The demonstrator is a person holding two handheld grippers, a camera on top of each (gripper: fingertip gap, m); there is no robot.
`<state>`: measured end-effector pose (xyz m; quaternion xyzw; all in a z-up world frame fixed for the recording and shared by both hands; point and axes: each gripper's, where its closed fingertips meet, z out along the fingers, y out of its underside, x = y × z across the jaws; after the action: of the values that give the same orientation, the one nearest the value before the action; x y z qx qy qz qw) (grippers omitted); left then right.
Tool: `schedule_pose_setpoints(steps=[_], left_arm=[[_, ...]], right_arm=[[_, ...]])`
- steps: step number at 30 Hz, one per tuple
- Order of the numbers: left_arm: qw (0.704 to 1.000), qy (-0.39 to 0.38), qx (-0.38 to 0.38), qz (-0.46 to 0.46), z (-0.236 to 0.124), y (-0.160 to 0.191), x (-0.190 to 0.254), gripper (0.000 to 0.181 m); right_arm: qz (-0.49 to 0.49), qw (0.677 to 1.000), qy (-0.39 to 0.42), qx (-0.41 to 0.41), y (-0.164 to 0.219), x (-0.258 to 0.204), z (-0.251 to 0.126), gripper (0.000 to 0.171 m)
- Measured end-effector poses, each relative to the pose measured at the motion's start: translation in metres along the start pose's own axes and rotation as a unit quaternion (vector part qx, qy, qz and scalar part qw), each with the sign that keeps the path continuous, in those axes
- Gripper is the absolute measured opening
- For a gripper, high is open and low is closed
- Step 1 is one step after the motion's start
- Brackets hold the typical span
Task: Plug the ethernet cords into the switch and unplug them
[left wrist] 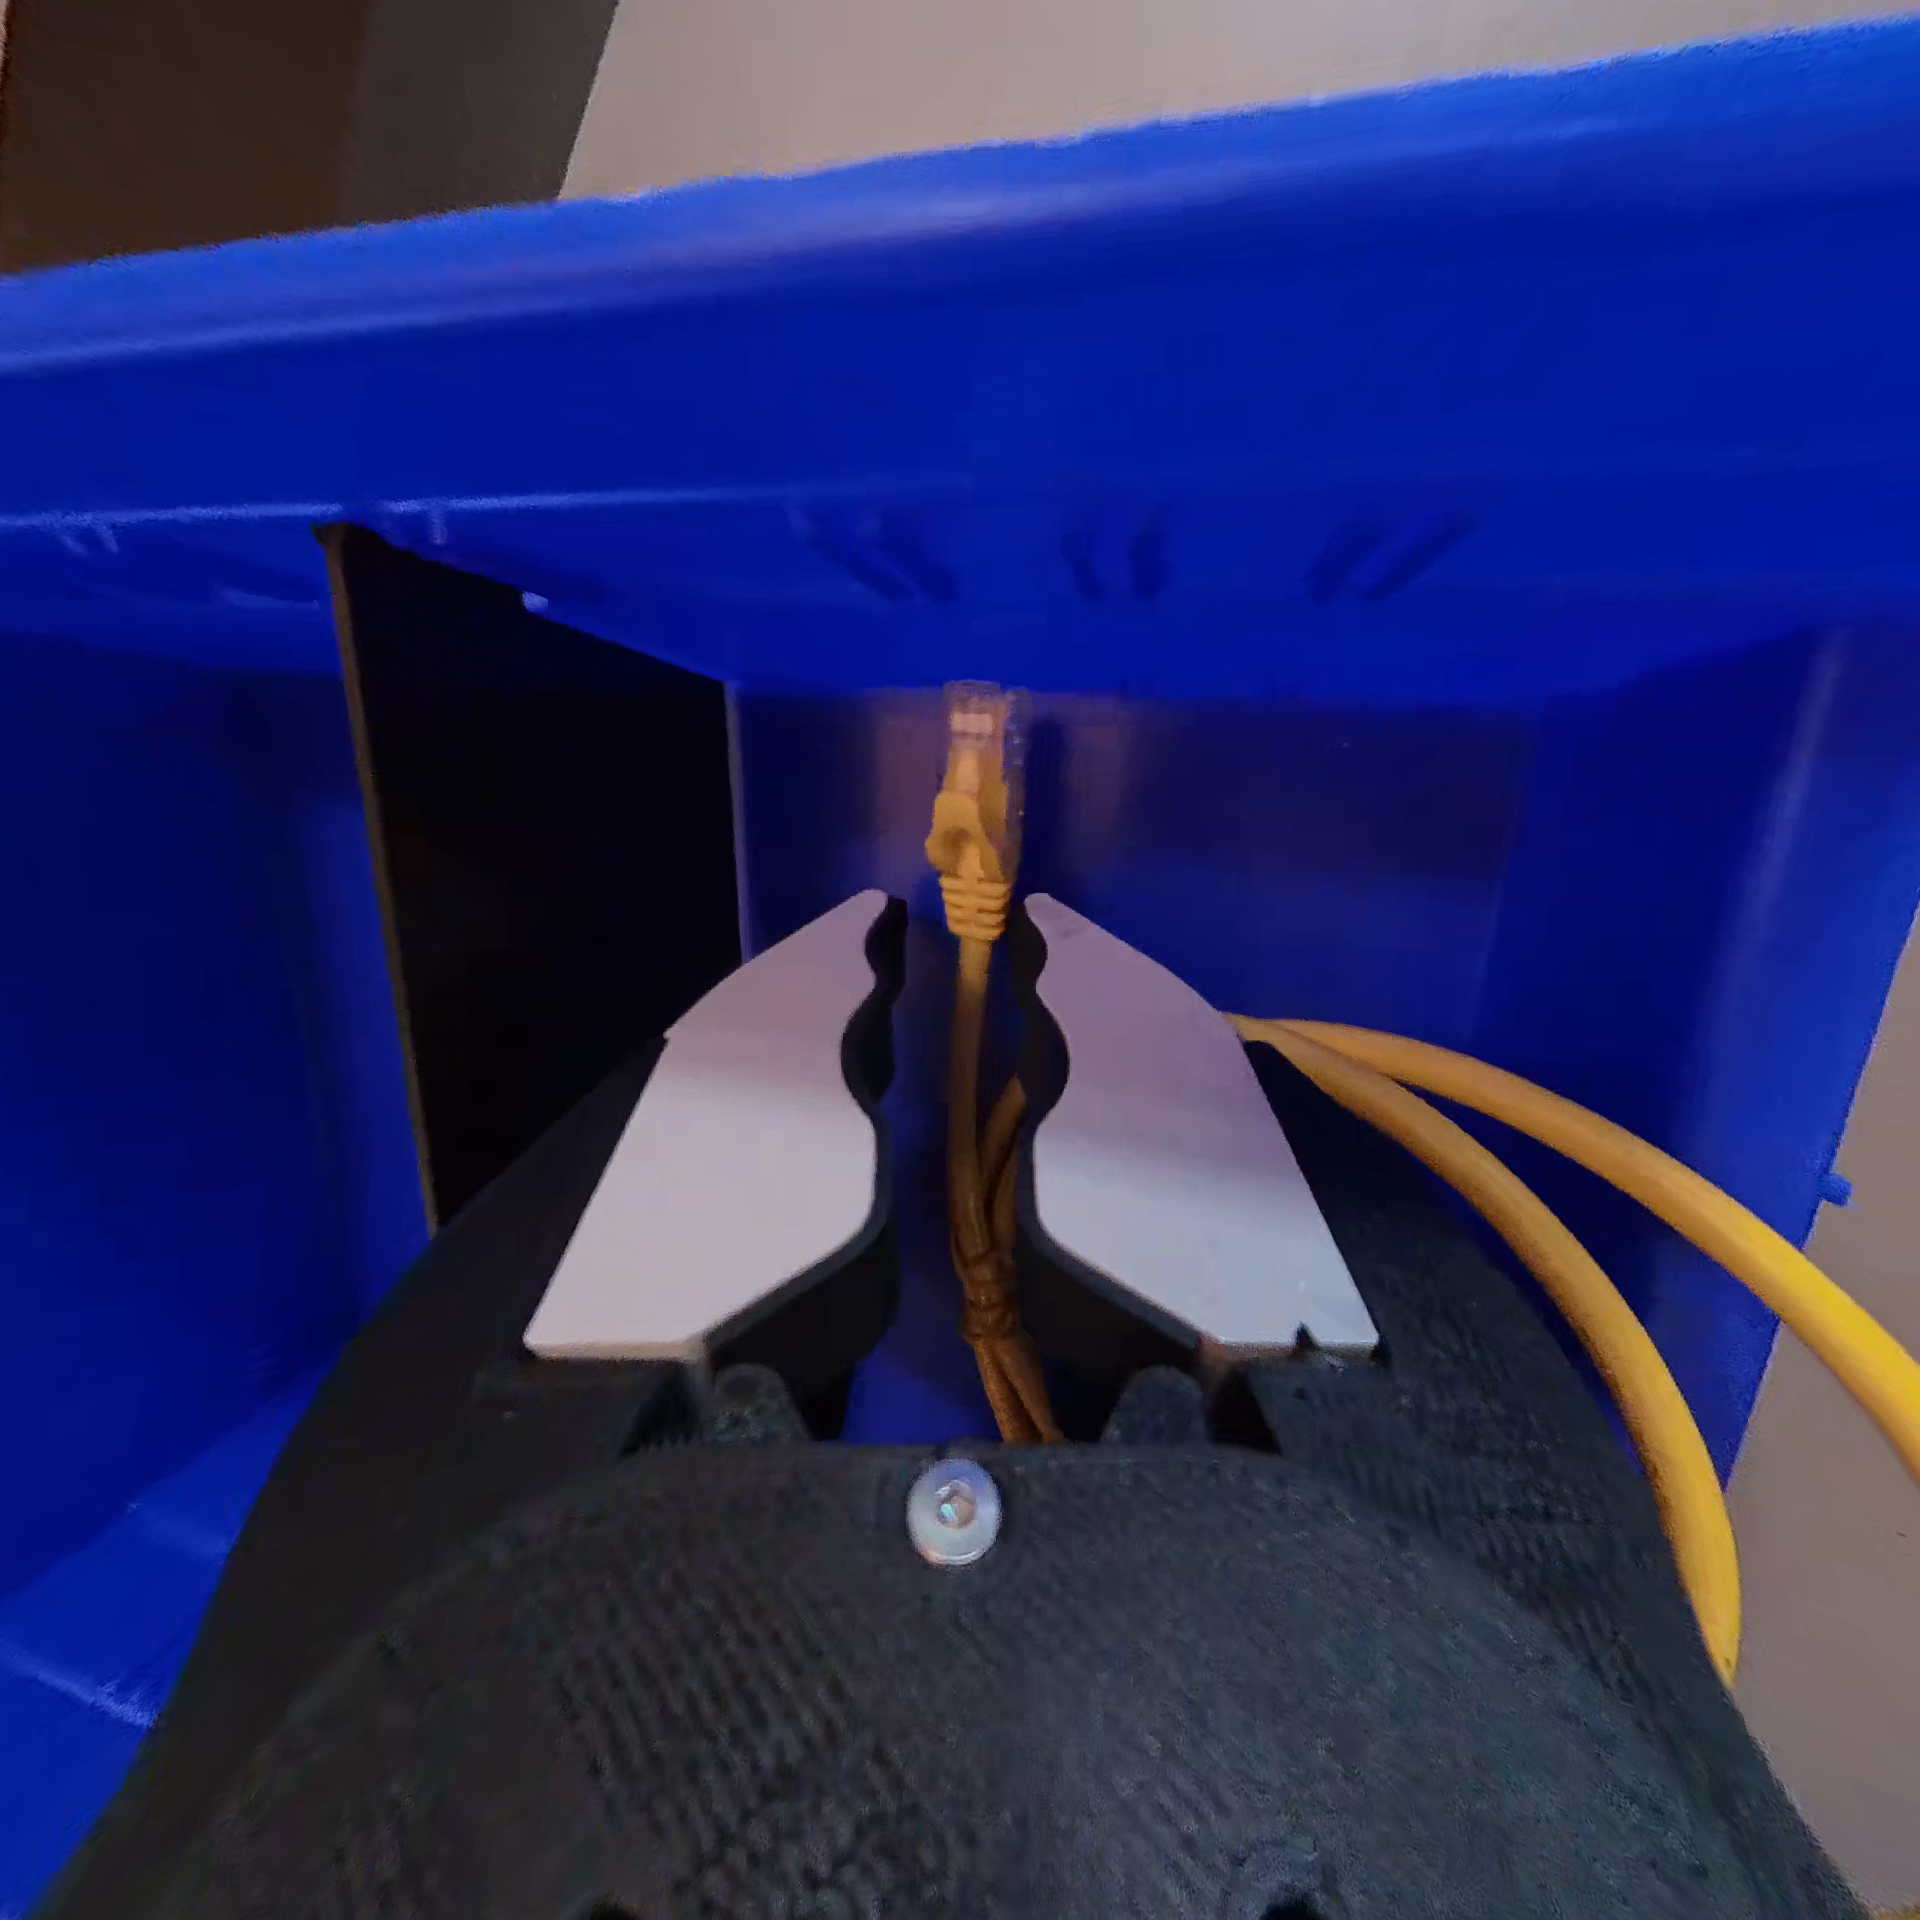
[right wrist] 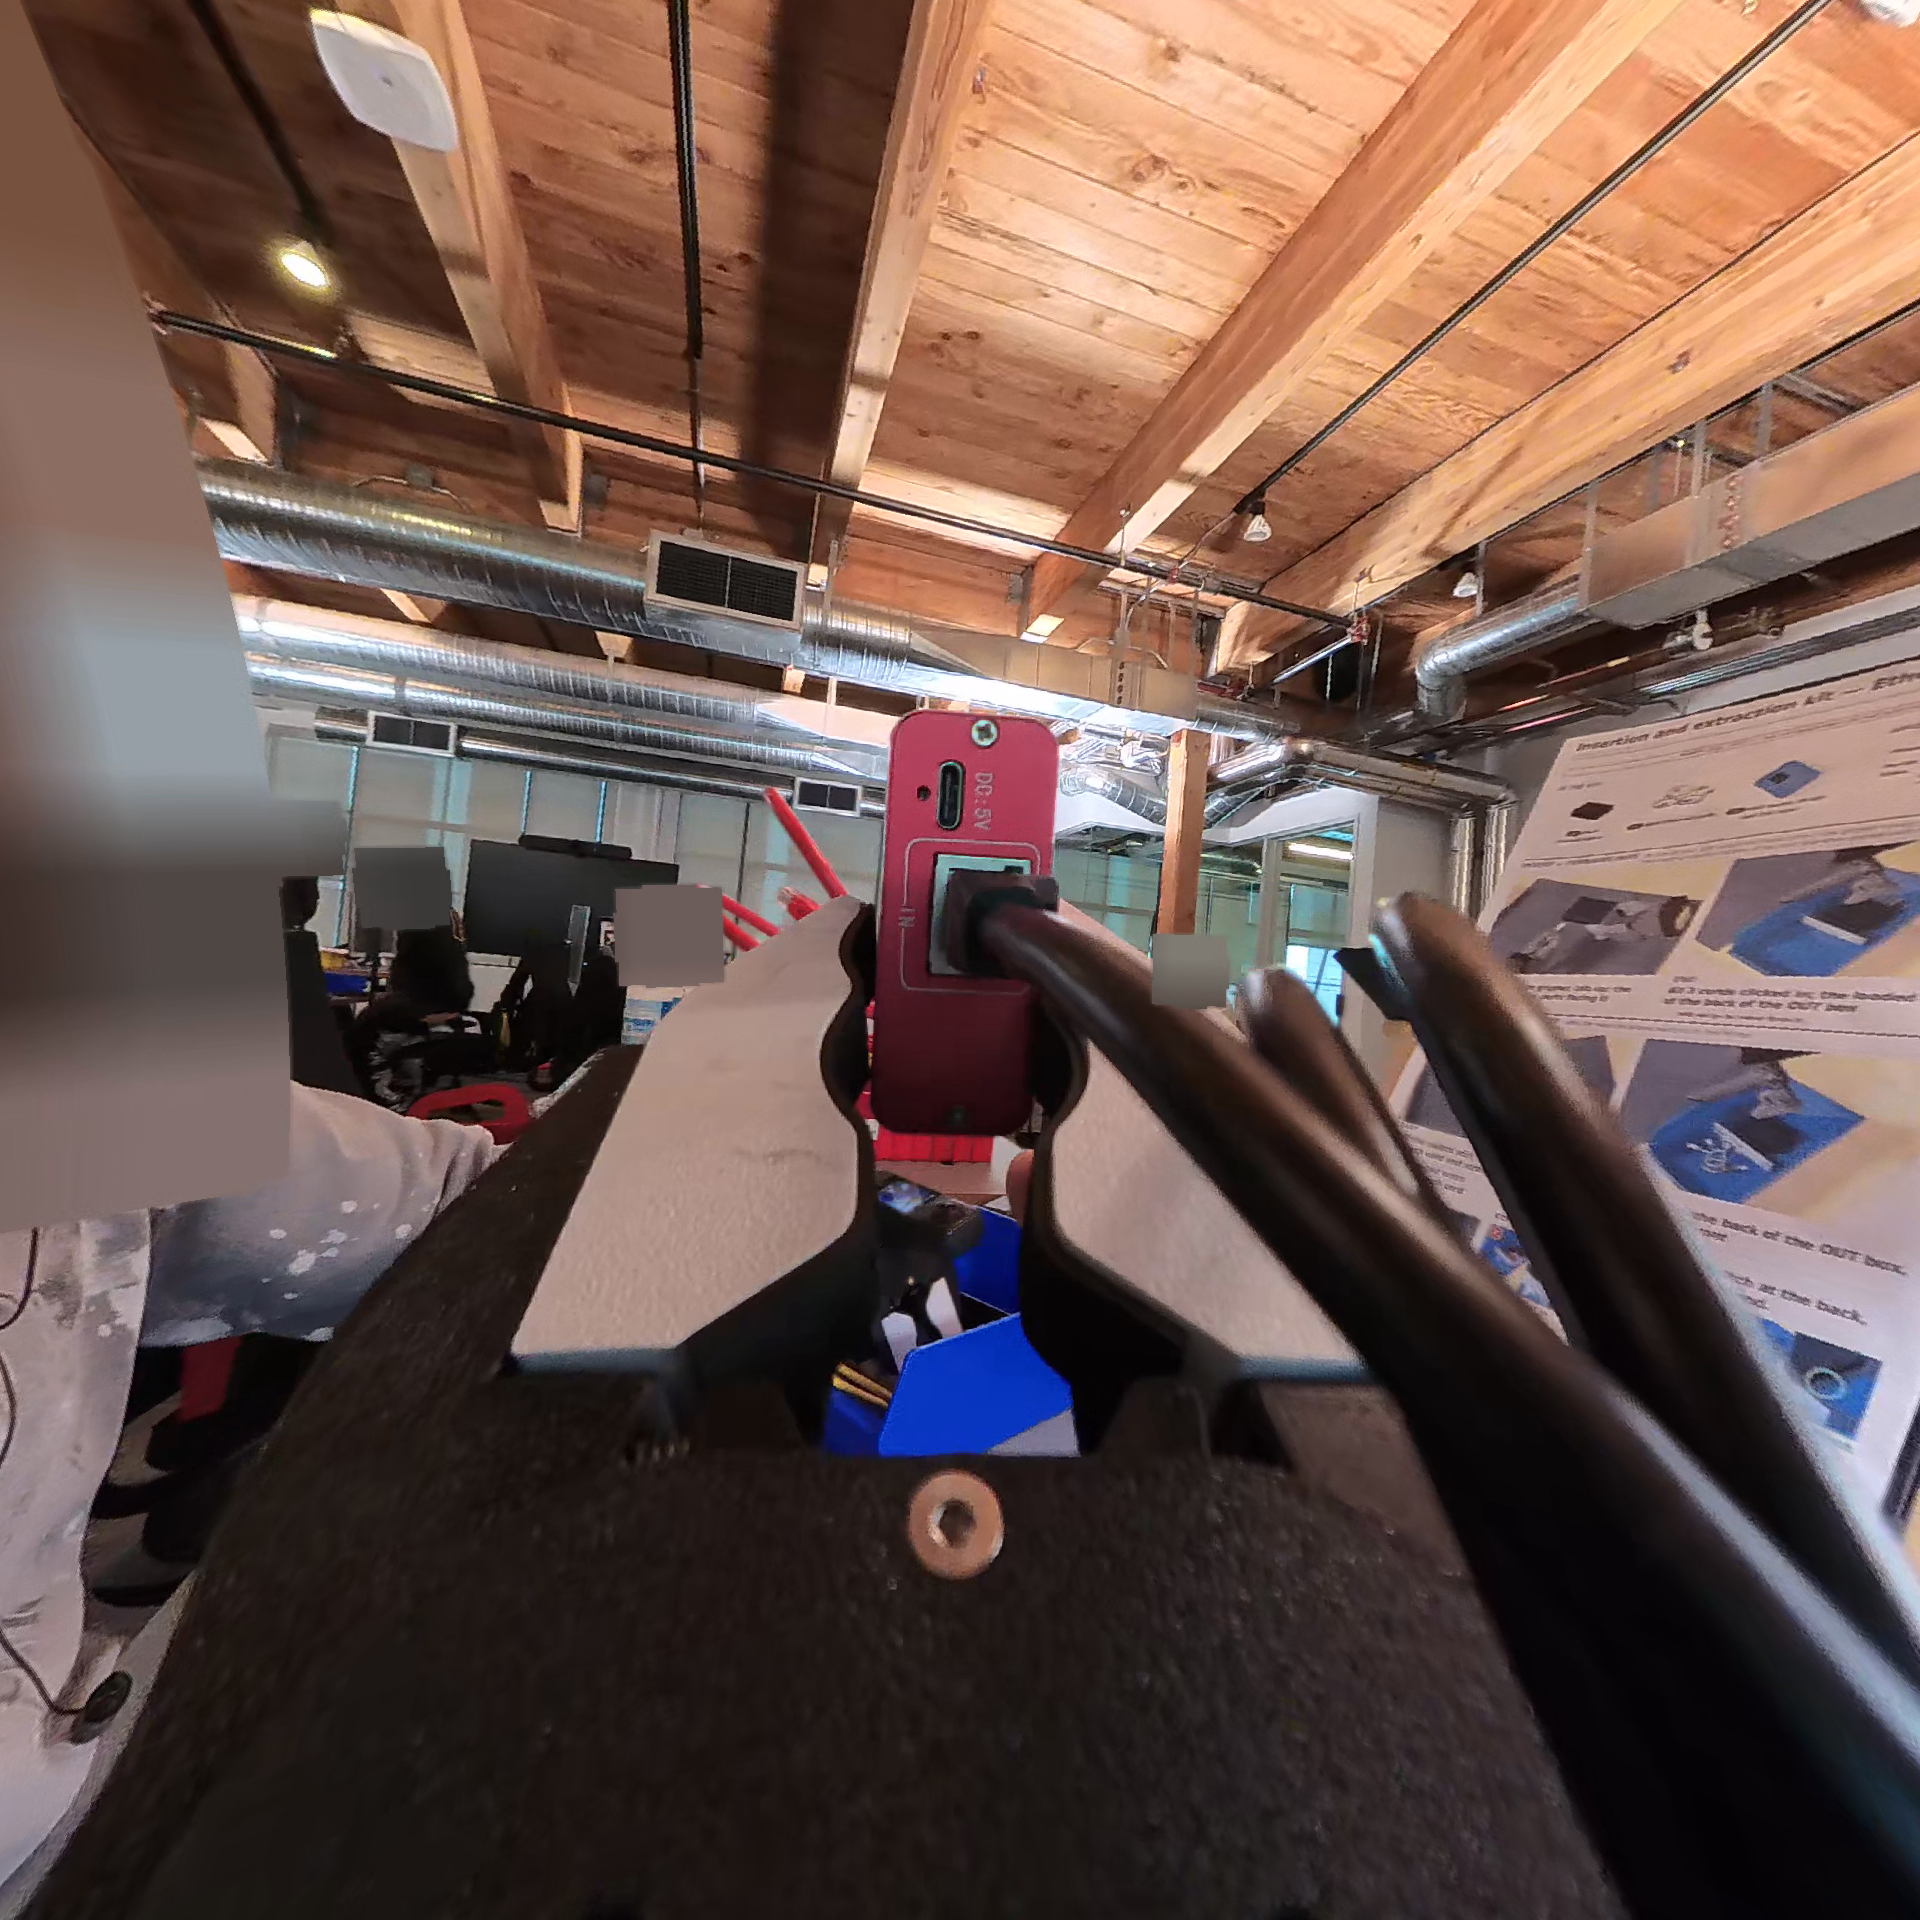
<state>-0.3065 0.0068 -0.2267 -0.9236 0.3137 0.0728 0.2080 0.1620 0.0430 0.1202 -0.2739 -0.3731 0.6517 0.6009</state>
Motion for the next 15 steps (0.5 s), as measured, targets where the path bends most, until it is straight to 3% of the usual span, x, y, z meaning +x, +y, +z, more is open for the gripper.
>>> schedule_pose_setpoints(steps=[1, 8, 11, 15], left_arm=[[1.000, -0.006, 0.003, 0.003, 0.000, -0.001, 0.000, 0.015], [0.997, -0.057, 0.048, -0.006, -0.026, -0.013, -0.016, 0.011], [0.992, -0.050, 0.108, -0.045, -0.062, -0.024, -0.026, 0.011], [0.973, -0.030, 0.212, -0.086, -0.139, -0.045, -0.038, 0.011]], right_arm=[[0.000, 1.000, 0.002, 0.001, -0.001, 0.001, -0.001, 0.027], [-0.001, 1.000, 0.009, -0.006, 0.001, 0.004, -0.002, 0.028], [-0.005, 1.000, 0.005, -0.022, 0.005, 0.003, -0.001, 0.028], [0.001, 0.998, -0.023, -0.058, 0.015, -0.004, 0.000, 0.027]])
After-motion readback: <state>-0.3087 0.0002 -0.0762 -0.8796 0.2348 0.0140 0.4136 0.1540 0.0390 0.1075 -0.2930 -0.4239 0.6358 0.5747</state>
